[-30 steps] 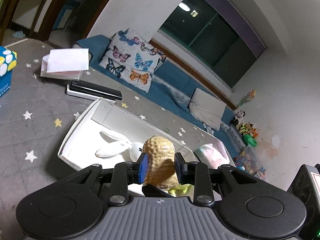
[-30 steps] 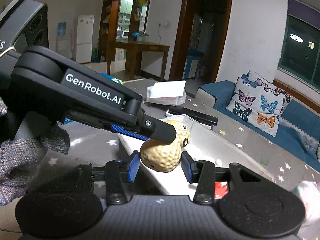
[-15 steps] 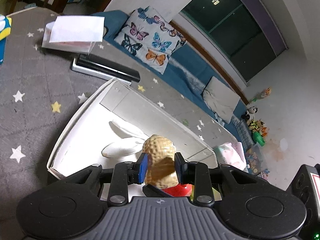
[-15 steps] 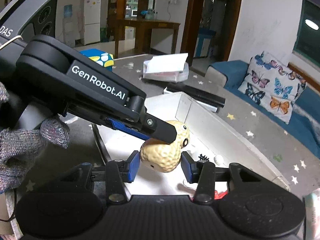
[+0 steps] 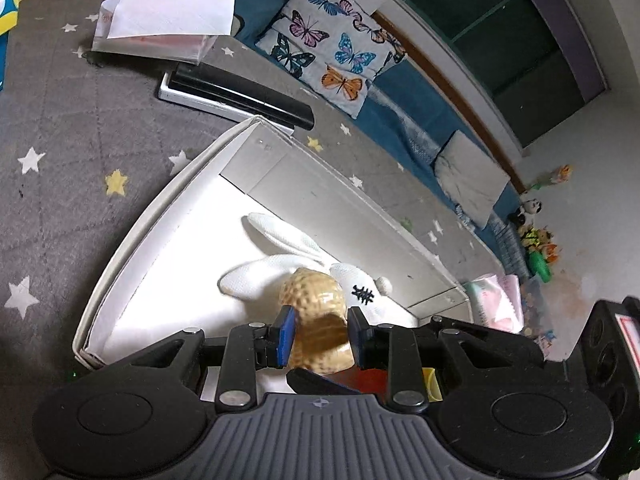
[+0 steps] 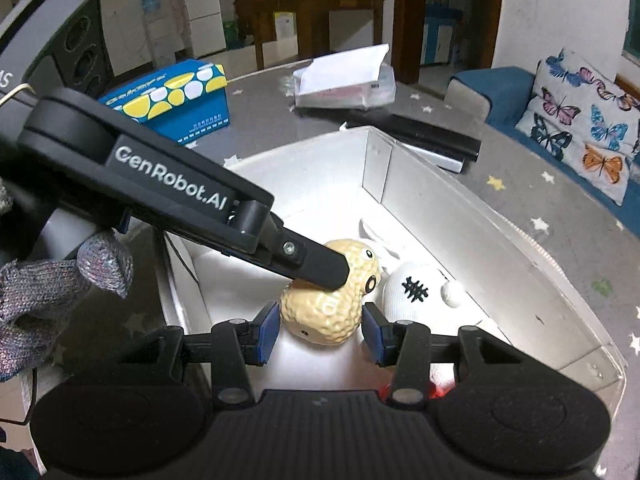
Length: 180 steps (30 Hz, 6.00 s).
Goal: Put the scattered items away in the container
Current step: 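Lift the peanut figure with the right gripper and lower it beside the bunny, then open the right gripper to release the peanut figure and withdraw, then move the open right gripper down to the black-haired doll, then close the right gripper around the black-haired doll's body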
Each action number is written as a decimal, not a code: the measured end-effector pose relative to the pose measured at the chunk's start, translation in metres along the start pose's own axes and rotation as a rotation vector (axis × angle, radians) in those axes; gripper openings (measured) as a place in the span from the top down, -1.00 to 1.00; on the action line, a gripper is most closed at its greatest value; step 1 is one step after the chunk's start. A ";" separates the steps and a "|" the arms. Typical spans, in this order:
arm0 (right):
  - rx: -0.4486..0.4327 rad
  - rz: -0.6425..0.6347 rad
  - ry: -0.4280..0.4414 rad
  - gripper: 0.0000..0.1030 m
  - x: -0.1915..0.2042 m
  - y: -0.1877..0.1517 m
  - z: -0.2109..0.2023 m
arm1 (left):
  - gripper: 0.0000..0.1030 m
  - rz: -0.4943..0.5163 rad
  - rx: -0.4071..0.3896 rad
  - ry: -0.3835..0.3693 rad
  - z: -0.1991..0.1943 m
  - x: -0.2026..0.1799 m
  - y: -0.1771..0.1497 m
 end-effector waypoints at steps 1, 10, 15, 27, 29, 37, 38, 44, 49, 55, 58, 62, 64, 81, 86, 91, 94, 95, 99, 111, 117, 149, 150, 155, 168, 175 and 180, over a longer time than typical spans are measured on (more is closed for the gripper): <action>0.006 0.000 0.007 0.13 -0.001 0.000 0.001 | 0.41 0.001 0.005 0.007 0.001 0.000 0.000; 0.056 0.003 0.040 0.13 -0.006 0.002 0.010 | 0.41 0.014 0.021 0.040 0.007 0.000 0.000; 0.045 0.005 0.035 0.11 -0.003 0.001 0.008 | 0.41 0.020 0.015 0.041 0.004 0.000 -0.002; -0.010 0.023 0.008 0.10 0.003 -0.001 -0.010 | 0.41 0.040 -0.026 0.042 -0.010 -0.005 -0.005; -0.033 0.033 0.000 0.09 0.004 -0.001 -0.018 | 0.41 0.045 -0.037 0.036 -0.016 -0.008 -0.007; -0.155 0.081 -0.044 -0.01 0.017 -0.017 -0.062 | 0.41 0.085 -0.099 0.031 -0.048 -0.020 -0.029; -0.168 0.086 -0.051 -0.01 0.020 -0.021 -0.068 | 0.41 0.090 -0.108 0.033 -0.052 -0.021 -0.033; -0.246 0.111 -0.090 -0.04 0.037 -0.048 -0.096 | 0.41 0.119 -0.149 0.031 -0.070 -0.027 -0.061; -0.287 0.127 -0.108 -0.17 0.052 -0.074 -0.108 | 0.41 0.127 -0.167 0.028 -0.080 -0.026 -0.085; -0.286 0.166 -0.099 -0.17 0.068 -0.107 -0.097 | 0.41 0.094 -0.137 0.021 -0.071 -0.014 -0.109; -0.278 0.207 -0.090 -0.17 0.071 -0.121 -0.085 | 0.41 0.067 -0.118 0.023 -0.062 -0.006 -0.117; -0.261 0.245 -0.097 -0.20 0.071 -0.135 -0.070 | 0.39 0.052 -0.112 0.018 -0.058 -0.001 -0.122; -0.261 0.283 -0.081 -0.20 0.069 -0.139 -0.065 | 0.38 0.048 -0.113 0.009 -0.055 0.000 -0.122; -0.283 0.416 0.017 -0.35 0.059 -0.134 -0.039 | 0.32 -0.037 -0.100 -0.082 -0.030 0.016 -0.112; -0.284 0.413 0.022 -0.36 0.064 -0.131 -0.036 | 0.31 -0.061 -0.097 -0.118 -0.029 0.019 -0.113; -0.282 0.425 0.015 -0.37 0.065 -0.130 -0.036 | 0.29 -0.056 -0.101 -0.119 -0.029 0.018 -0.114; -0.276 0.409 0.018 -0.37 0.070 -0.131 -0.038 | 0.29 -0.043 -0.099 -0.113 -0.030 0.017 -0.115; -0.275 0.405 0.019 -0.37 0.072 -0.132 -0.038 | 0.29 -0.042 -0.096 -0.115 -0.030 0.017 -0.116; -0.271 0.394 0.032 -0.37 0.078 -0.138 -0.041 | 0.29 -0.030 -0.086 -0.120 -0.032 0.019 -0.120; -0.269 0.297 0.039 -0.35 0.108 -0.152 -0.057 | 0.29 -0.009 -0.044 -0.129 -0.037 0.021 -0.131; -0.272 0.277 -0.010 -0.35 0.104 -0.152 -0.063 | 0.29 -0.022 -0.050 -0.140 -0.038 0.023 -0.132; -0.187 0.117 -0.069 -0.24 0.109 -0.139 -0.052 | 0.27 0.023 -0.054 -0.083 -0.039 0.018 -0.136; -0.188 0.122 -0.067 -0.24 0.108 -0.138 -0.051 | 0.27 0.023 -0.055 -0.081 -0.039 0.017 -0.136; -0.176 0.122 -0.057 -0.14 0.107 -0.134 -0.044 | 0.26 0.033 -0.058 -0.066 -0.040 0.015 -0.137; -0.150 0.121 -0.049 -0.03 0.107 -0.128 -0.031 | 0.23 0.018 -0.057 -0.077 -0.043 0.018 -0.139; -0.155 0.125 -0.047 -0.04 0.107 -0.125 -0.029 | 0.17 -0.001 -0.068 -0.090 -0.043 0.021 -0.141; -0.158 0.105 -0.051 -0.06 0.108 -0.119 -0.028 | 0.17 0.001 -0.061 -0.095 -0.044 0.022 -0.141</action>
Point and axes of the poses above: each gripper's, at about its wrist camera, not at the fingertips, and z roughly the way its jaws point, x to its left, y to its top, the point moved 7 cm from there along z, roughly the way its jaws point, and after that the axes turned 13 degrees about x, right-handed, at the moved point
